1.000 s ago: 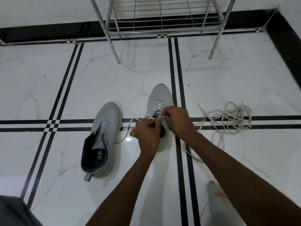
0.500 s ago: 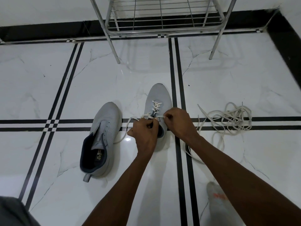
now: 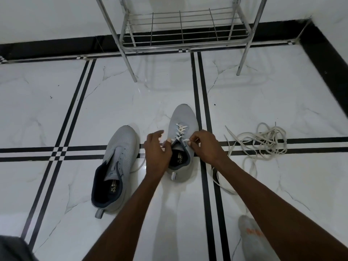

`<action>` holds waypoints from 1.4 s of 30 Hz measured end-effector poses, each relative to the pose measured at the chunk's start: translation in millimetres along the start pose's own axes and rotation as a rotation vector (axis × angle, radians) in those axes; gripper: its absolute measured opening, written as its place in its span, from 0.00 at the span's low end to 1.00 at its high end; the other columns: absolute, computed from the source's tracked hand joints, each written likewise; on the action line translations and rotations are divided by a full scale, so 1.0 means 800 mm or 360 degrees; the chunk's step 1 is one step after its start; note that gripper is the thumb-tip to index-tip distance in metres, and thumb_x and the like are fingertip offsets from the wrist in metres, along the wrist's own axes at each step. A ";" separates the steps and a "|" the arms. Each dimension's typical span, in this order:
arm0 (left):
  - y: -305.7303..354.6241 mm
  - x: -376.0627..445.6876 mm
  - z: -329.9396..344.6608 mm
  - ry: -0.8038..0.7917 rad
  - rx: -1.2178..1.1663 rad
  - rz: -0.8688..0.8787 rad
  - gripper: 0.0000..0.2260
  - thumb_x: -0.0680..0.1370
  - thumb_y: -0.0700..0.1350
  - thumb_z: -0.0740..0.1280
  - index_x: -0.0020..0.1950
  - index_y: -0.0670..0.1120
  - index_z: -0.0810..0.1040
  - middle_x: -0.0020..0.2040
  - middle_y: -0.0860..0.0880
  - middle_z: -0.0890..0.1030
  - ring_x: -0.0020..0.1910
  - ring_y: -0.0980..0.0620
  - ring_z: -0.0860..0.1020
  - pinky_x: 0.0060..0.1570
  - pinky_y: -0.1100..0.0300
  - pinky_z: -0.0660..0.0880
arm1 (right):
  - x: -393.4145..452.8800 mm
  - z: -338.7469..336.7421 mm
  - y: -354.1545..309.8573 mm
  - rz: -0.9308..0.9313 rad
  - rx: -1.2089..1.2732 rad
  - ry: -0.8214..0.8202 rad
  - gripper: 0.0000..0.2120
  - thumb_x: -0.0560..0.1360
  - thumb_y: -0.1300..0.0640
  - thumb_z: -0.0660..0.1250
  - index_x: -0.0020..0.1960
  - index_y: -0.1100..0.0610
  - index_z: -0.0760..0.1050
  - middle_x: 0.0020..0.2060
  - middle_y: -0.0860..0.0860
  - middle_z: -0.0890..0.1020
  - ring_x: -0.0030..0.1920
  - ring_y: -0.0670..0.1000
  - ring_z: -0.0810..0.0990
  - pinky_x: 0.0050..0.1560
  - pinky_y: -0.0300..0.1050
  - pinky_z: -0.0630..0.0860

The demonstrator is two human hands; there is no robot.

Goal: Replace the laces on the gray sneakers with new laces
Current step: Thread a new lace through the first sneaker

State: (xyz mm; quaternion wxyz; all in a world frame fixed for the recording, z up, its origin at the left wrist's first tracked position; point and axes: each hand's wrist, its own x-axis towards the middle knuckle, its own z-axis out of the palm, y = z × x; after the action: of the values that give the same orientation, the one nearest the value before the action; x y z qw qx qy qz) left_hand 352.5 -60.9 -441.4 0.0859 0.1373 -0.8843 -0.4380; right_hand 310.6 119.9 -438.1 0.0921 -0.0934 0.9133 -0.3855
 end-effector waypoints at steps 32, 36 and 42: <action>0.041 0.051 -0.013 -0.0662 -0.0468 0.0080 0.12 0.86 0.42 0.58 0.67 0.52 0.75 0.50 0.51 0.83 0.47 0.55 0.82 0.51 0.62 0.79 | 0.032 -0.009 -0.052 0.0801 0.1413 0.0174 0.10 0.72 0.59 0.77 0.51 0.58 0.80 0.43 0.56 0.86 0.40 0.52 0.84 0.36 0.41 0.79; 0.044 0.055 -0.012 -0.0610 -0.0473 0.0040 0.08 0.83 0.36 0.62 0.60 0.47 0.69 0.42 0.46 0.85 0.37 0.52 0.82 0.41 0.59 0.78 | 0.033 -0.009 -0.048 0.0563 0.1458 0.0030 0.06 0.76 0.63 0.73 0.51 0.63 0.84 0.41 0.57 0.86 0.42 0.52 0.84 0.44 0.40 0.80; 0.044 0.060 -0.010 -0.0581 -0.0403 -0.0072 0.16 0.81 0.40 0.68 0.64 0.47 0.65 0.44 0.48 0.87 0.40 0.52 0.84 0.46 0.58 0.81 | 0.030 -0.017 -0.043 0.0354 0.1236 -0.0186 0.09 0.75 0.54 0.74 0.53 0.57 0.85 0.45 0.54 0.87 0.49 0.53 0.86 0.54 0.43 0.82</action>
State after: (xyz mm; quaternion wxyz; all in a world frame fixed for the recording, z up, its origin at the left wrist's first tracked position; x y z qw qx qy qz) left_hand 303.3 -61.7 -406.8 -0.0688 0.0637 -0.8198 -0.5648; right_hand 287.5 100.1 -406.5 0.2133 0.0260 0.6975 -0.6836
